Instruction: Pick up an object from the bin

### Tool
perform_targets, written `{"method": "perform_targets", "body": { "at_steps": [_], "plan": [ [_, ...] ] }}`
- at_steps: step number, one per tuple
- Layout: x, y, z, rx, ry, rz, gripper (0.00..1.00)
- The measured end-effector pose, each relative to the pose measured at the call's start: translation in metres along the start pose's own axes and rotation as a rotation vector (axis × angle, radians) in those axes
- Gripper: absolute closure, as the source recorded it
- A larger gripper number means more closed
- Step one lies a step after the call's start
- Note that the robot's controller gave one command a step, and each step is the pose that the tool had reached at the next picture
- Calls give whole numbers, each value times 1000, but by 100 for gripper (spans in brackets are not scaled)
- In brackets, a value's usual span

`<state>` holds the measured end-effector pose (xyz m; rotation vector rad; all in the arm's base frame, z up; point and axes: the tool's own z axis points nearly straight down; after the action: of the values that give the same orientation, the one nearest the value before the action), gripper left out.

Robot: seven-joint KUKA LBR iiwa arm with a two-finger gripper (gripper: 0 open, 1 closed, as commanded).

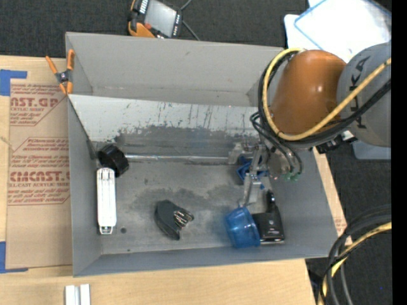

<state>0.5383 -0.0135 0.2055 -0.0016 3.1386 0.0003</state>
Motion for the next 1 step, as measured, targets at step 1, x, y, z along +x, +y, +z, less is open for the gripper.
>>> {"method": "perform_targets", "body": {
  "at_steps": [1],
  "plan": [
    [57, -47, 136, -2, -8, -80, 0]
  ]
}}
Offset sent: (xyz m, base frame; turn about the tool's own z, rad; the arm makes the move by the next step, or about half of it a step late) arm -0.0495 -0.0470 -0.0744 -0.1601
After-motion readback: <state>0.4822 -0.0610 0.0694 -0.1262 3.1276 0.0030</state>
